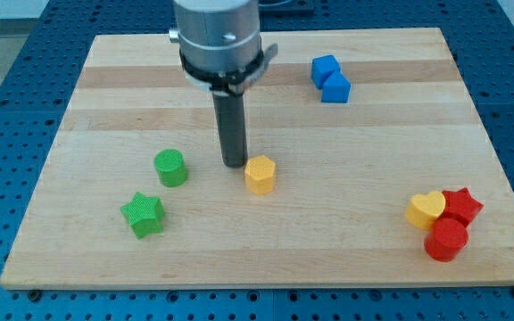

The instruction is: Nudge yellow hexagon down a bit

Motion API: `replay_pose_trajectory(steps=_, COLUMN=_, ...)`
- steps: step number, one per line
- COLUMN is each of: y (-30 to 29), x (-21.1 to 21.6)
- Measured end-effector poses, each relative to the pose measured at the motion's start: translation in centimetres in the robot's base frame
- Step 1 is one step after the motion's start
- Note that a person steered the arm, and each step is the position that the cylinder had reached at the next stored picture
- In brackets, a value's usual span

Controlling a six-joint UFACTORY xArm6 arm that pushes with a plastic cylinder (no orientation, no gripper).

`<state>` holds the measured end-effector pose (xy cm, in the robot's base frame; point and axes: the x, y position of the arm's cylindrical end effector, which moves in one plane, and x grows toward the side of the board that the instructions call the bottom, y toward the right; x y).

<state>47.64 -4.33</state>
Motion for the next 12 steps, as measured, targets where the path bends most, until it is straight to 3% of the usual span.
replay_pose_trajectory(steps=1, y=0.3, x=2.5)
replay_pose_trajectory(steps=2, y=4.3, x=4.1)
replay_pose_trajectory(steps=4, y=16.1, x=4.1)
replay_pose_trajectory(steps=5, y=18.0, x=4.1)
replay_pose_trajectory(steps=7, y=16.0, x=4.0)
replay_pose_trajectory(steps=8, y=16.2, x=-0.6)
replay_pose_trajectory(steps=9, y=18.8, x=-1.7)
replay_pose_trajectory(steps=12, y=20.4, x=4.4)
